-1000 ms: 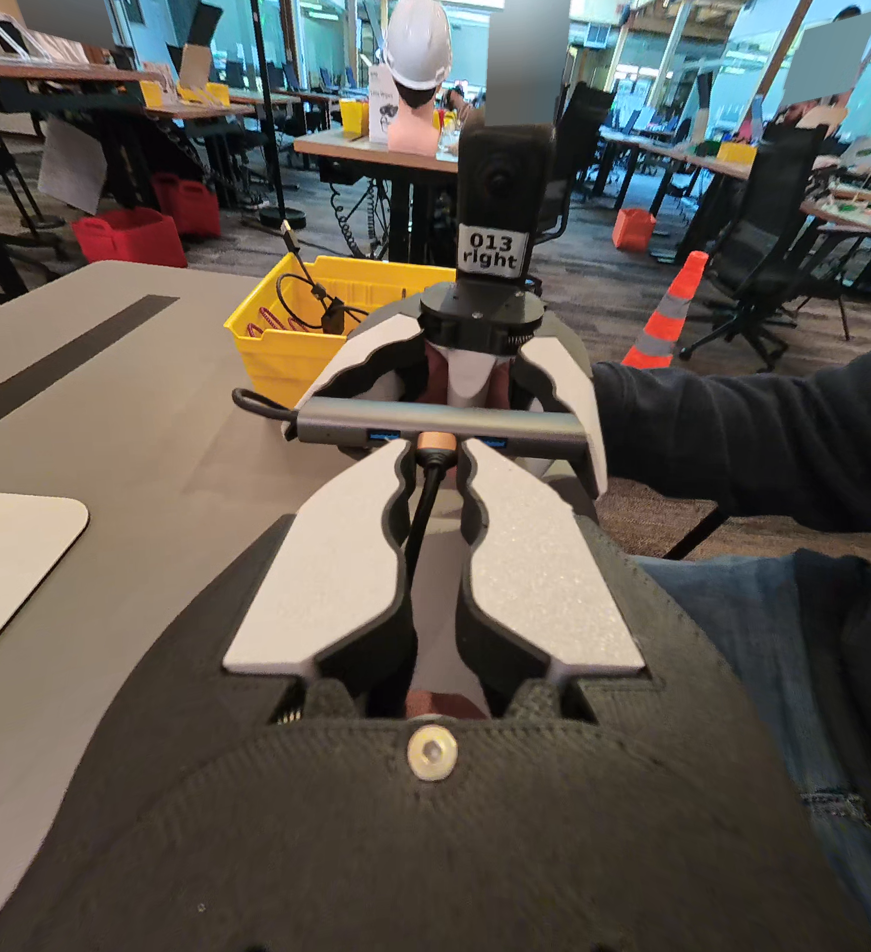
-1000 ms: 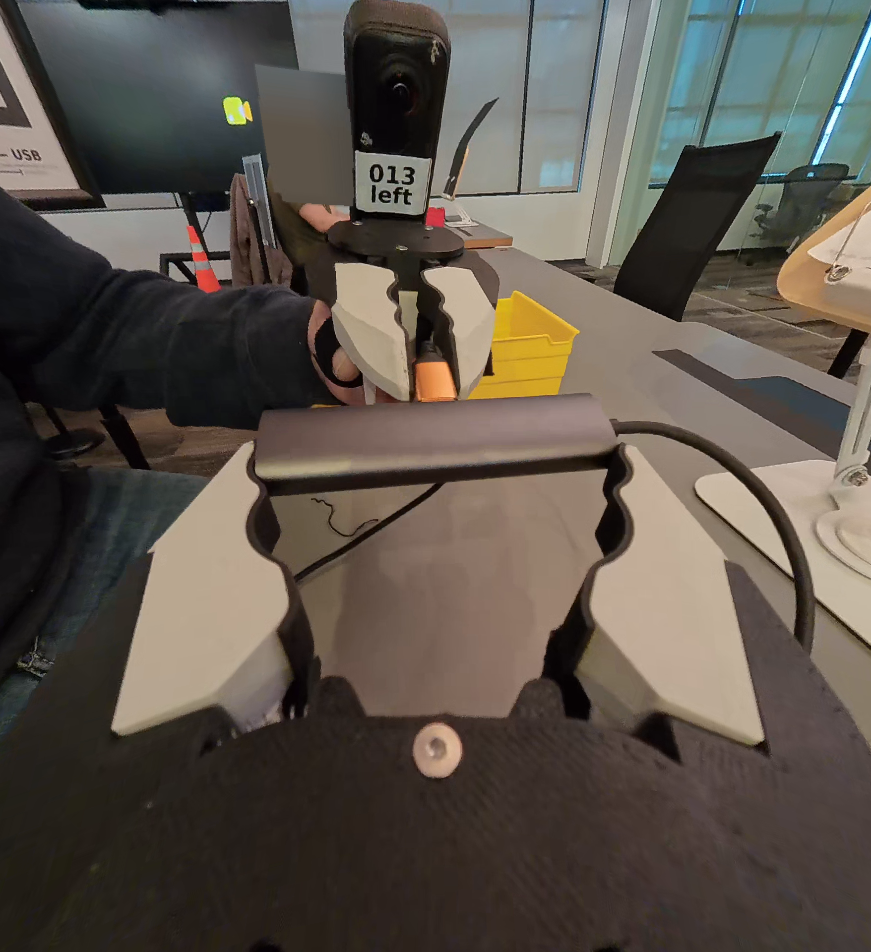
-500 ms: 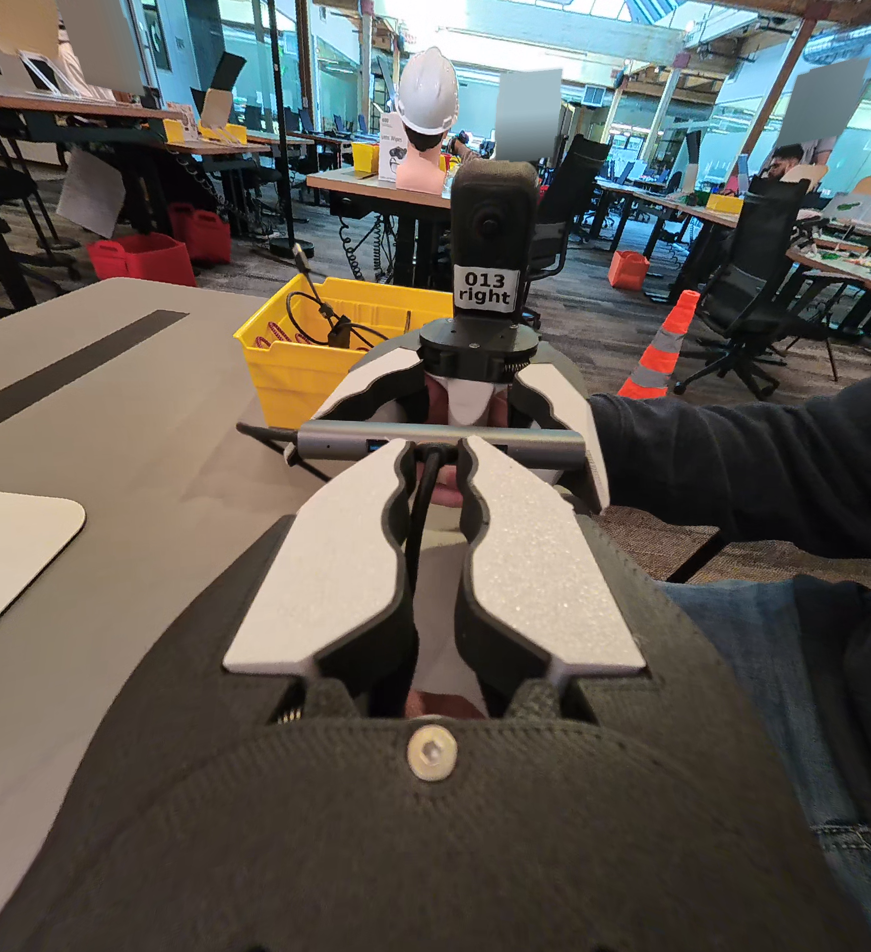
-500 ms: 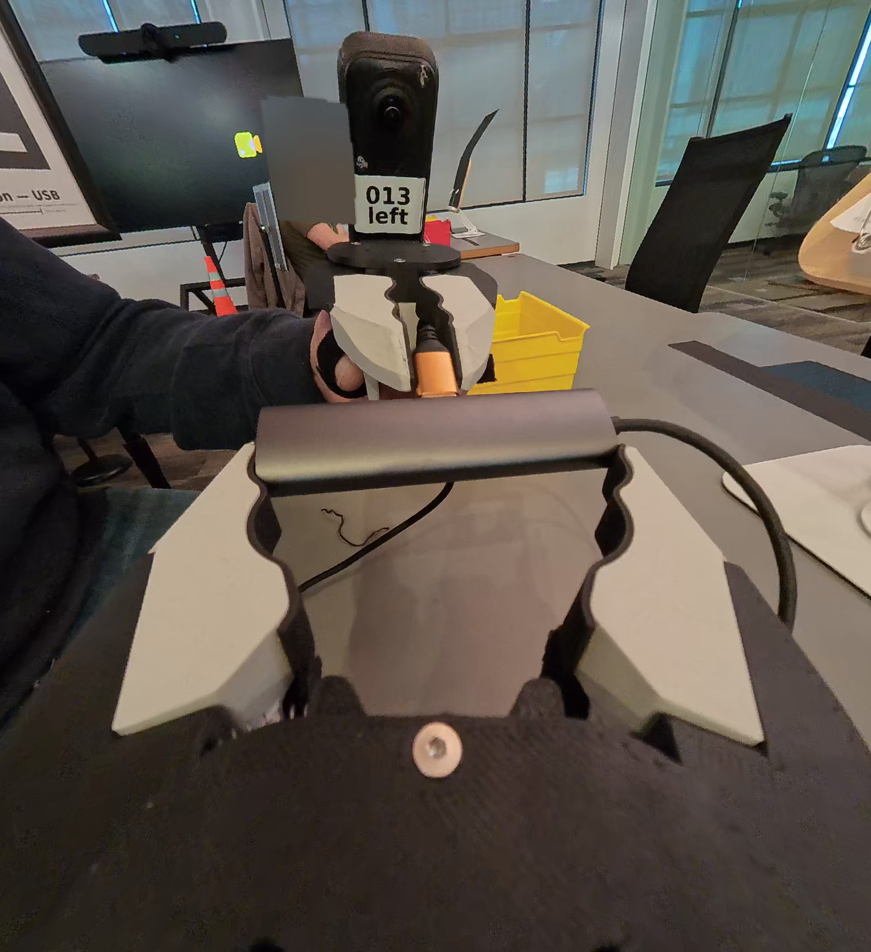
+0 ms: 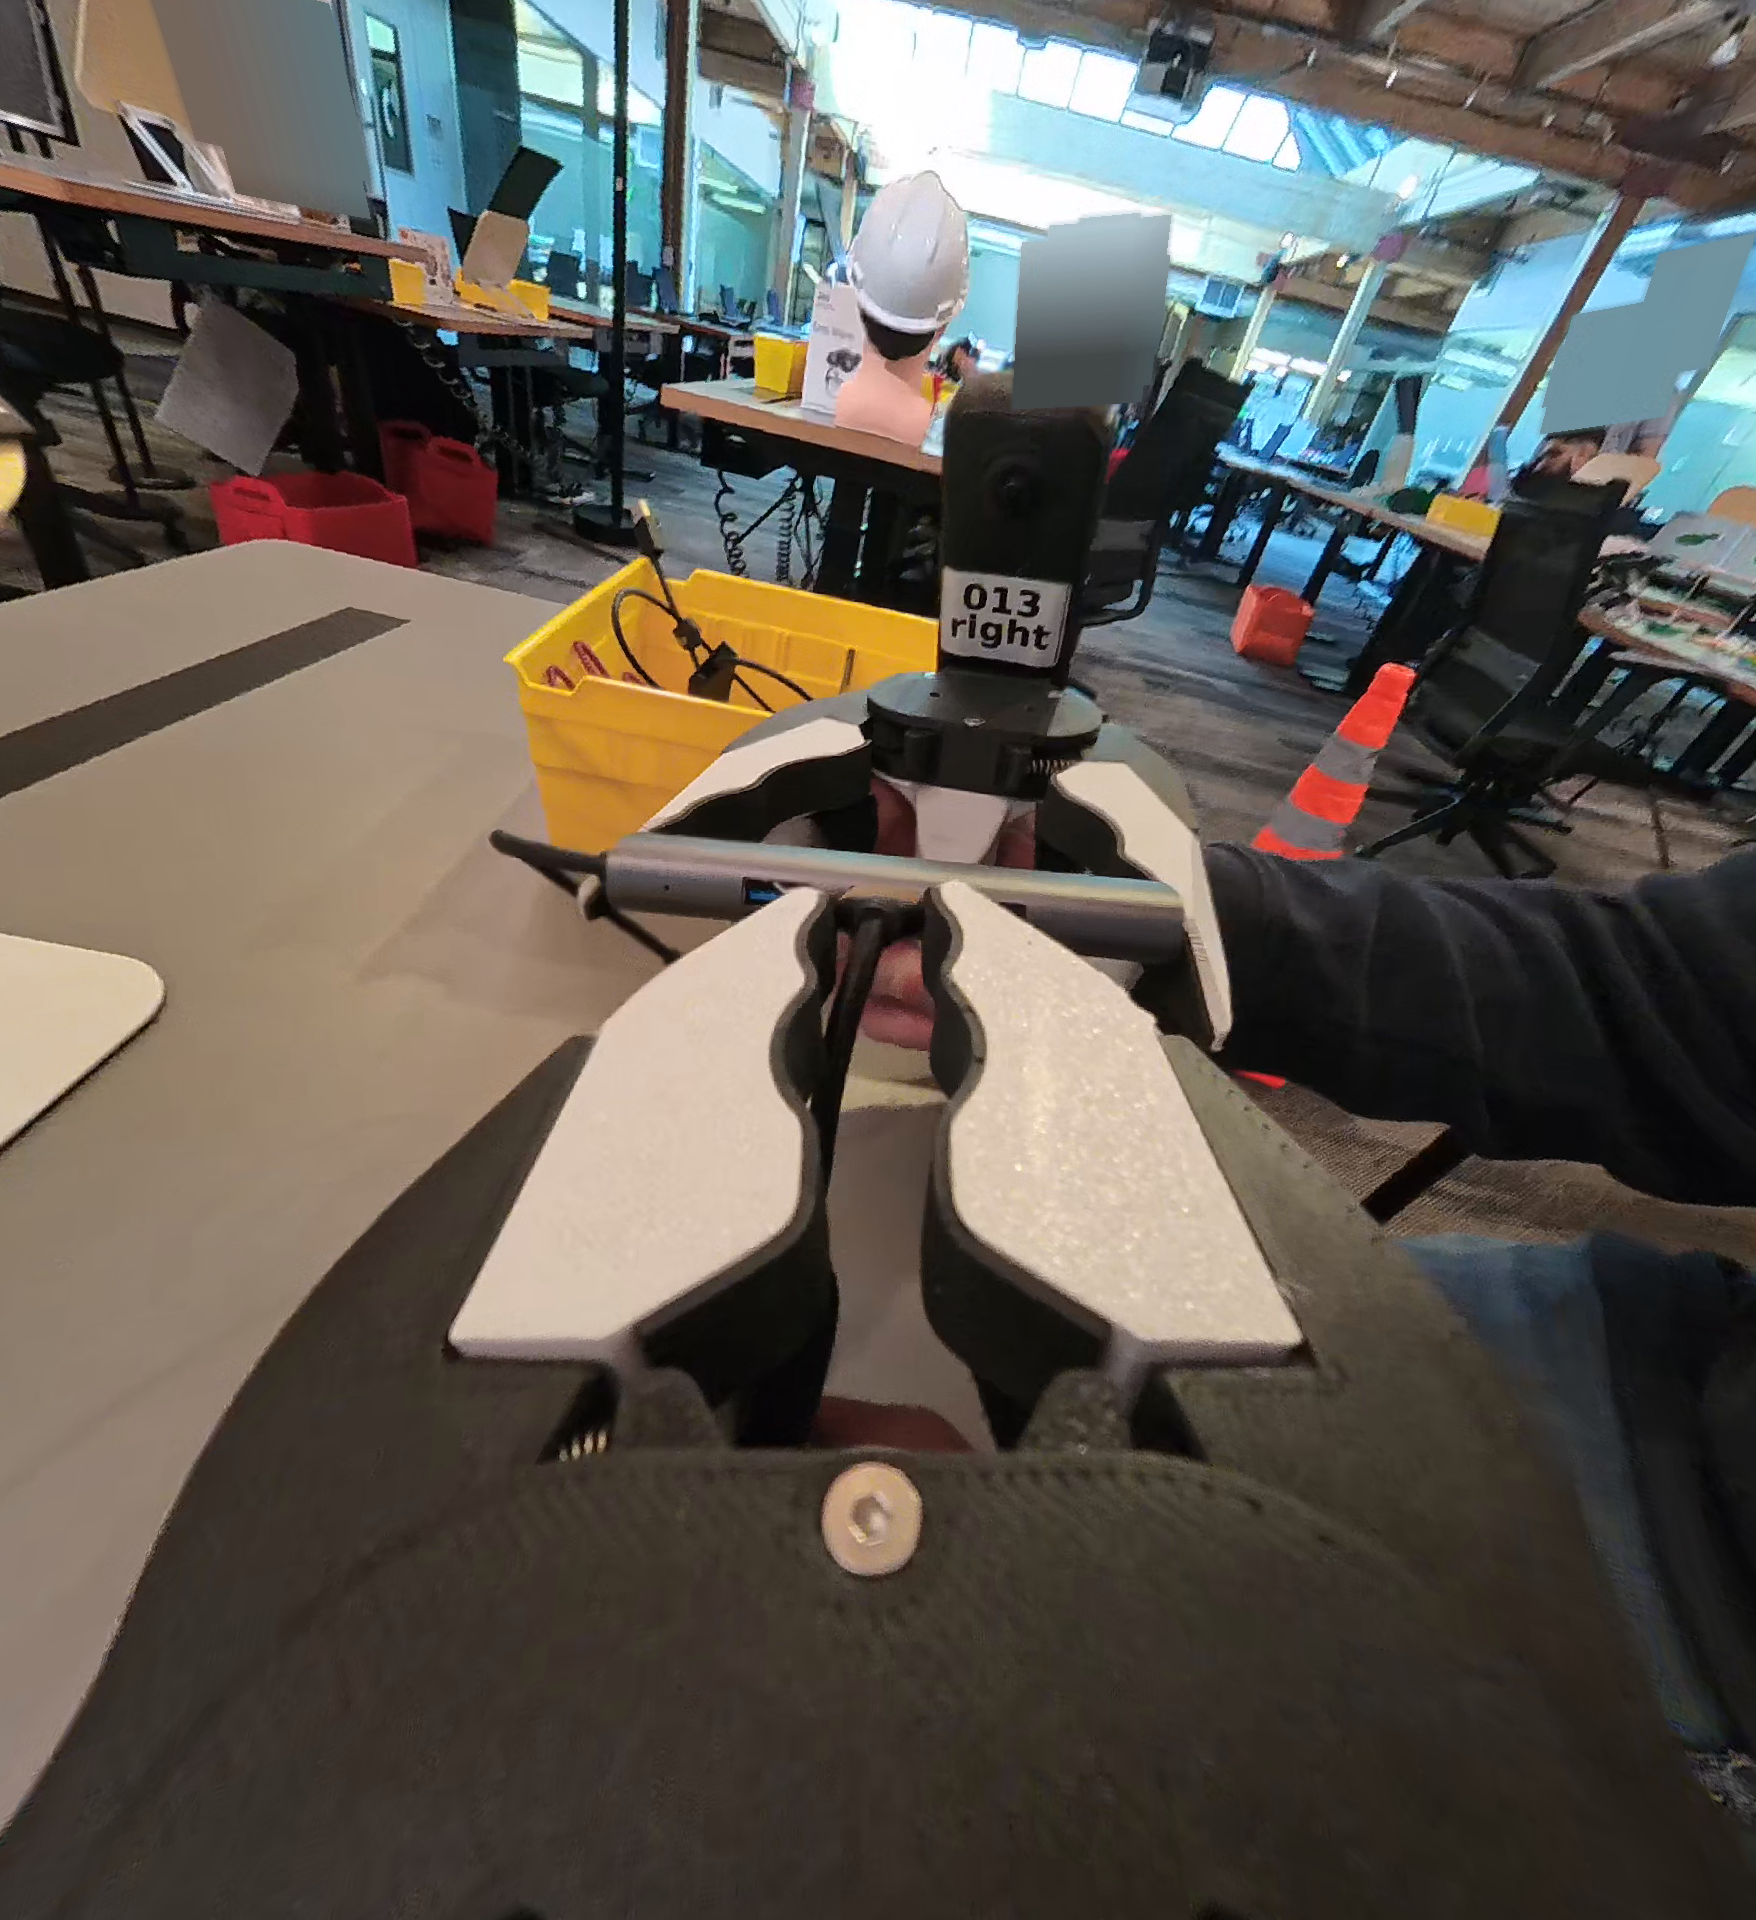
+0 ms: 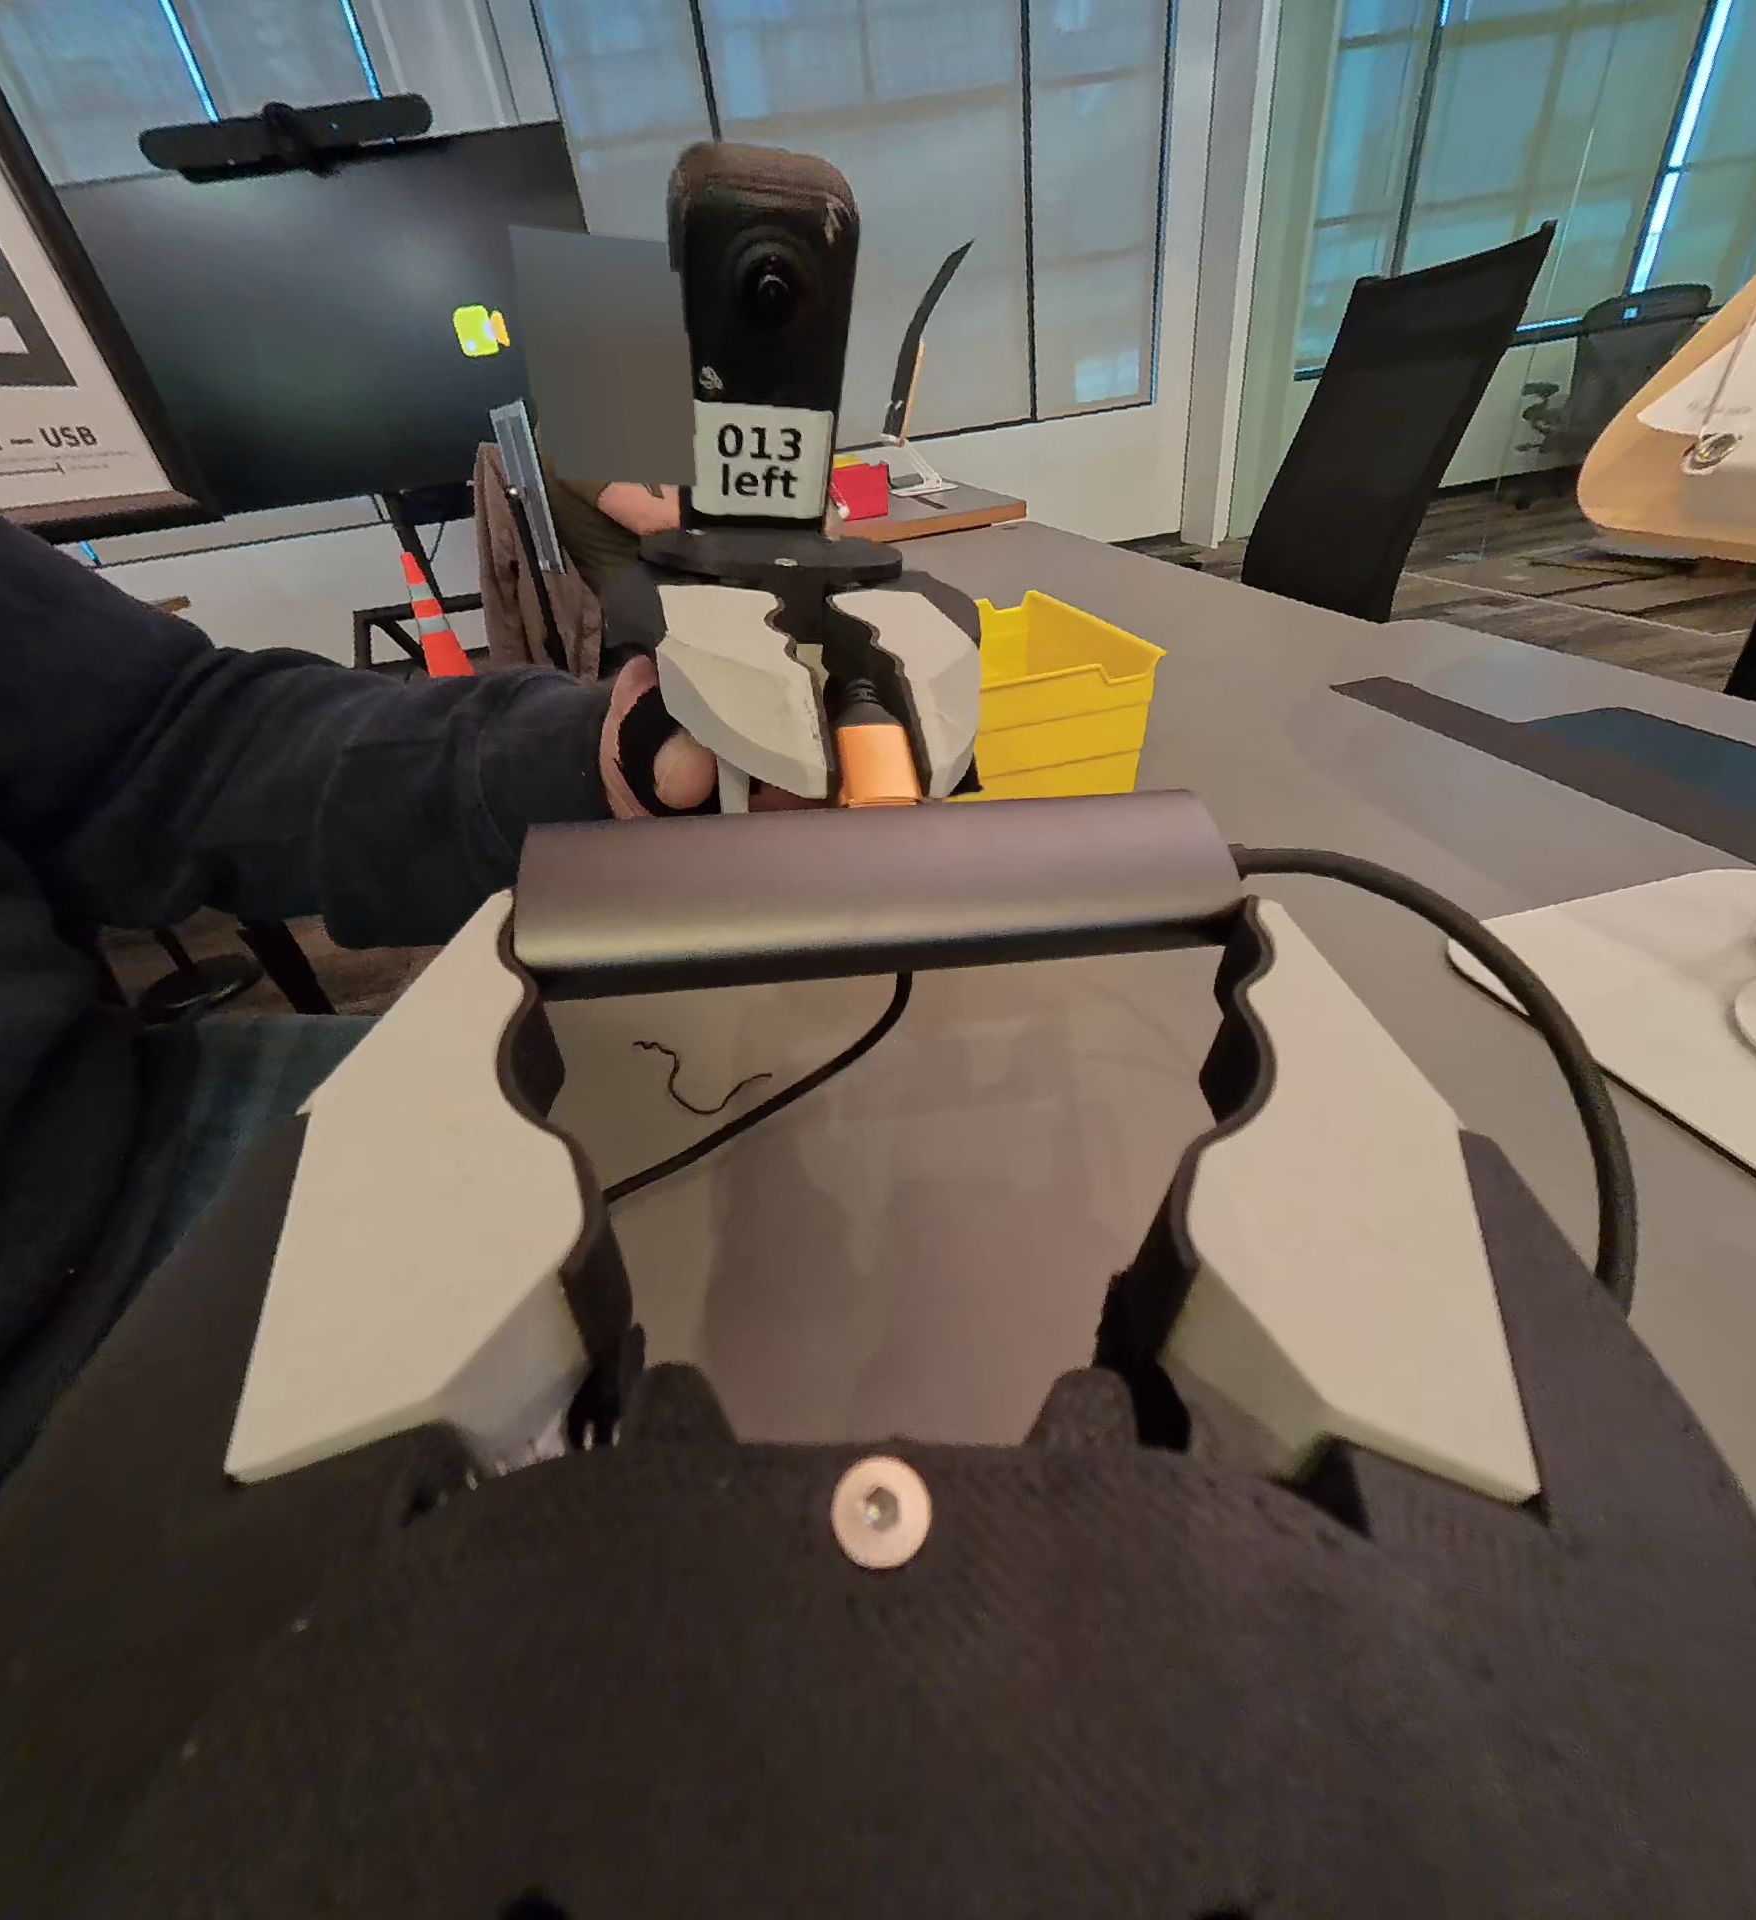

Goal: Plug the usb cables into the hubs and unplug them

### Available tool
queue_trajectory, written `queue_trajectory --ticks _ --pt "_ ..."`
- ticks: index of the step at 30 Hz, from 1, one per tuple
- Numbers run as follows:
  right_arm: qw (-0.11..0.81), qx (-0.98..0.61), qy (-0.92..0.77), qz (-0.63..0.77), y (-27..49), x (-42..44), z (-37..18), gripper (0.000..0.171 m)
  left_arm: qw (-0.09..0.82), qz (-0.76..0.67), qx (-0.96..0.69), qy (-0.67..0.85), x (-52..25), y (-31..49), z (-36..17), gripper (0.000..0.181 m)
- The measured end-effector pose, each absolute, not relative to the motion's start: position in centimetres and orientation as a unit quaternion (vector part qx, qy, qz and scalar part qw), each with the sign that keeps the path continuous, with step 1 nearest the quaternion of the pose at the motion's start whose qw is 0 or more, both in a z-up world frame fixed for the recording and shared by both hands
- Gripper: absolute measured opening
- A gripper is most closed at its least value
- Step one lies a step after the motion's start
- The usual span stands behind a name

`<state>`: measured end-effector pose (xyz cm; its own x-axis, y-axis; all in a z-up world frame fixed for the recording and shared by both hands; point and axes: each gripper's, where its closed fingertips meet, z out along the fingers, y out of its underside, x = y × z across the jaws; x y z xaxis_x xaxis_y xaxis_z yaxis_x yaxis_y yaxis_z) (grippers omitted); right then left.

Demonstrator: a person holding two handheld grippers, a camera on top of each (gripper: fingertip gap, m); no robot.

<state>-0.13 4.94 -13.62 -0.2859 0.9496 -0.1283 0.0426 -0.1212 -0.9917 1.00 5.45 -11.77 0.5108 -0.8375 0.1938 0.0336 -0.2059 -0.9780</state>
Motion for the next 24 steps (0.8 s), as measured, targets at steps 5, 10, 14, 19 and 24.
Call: queue_trajectory --ticks 5,10,14,19,24 --pt "0.379 -0.465 -0.538 0.593 5.1 -0.2 -13.6 0.126 0.555 -0.367 -0.677 0.315 0.8 5.5 -11.9 0.015" --pt "0.322 -0.482 -0.502 0.642 5.2 0.5 -13.6 0.12 0.584 -0.313 -0.67 0.334 0.0 5.4 -11.1 0.015" --pt "0.28 -0.502 -0.475 0.666 5.1 0.9 -13.3 0.099 0.591 -0.287 -0.661 0.363 -0.1 4.9 -10.9 0.015" --pt "0.225 -0.508 -0.456 0.696 3.8 0.5 -12.9 0.064 0.598 -0.247 -0.639 0.416 1.1 4.4 -11.1 0.015" --pt "0.232 -0.539 -0.44 0.679 4.5 0.4 -13.0 0.037 0.6 -0.215 -0.633 0.44 1.5 4.6 -11.6 0.015"
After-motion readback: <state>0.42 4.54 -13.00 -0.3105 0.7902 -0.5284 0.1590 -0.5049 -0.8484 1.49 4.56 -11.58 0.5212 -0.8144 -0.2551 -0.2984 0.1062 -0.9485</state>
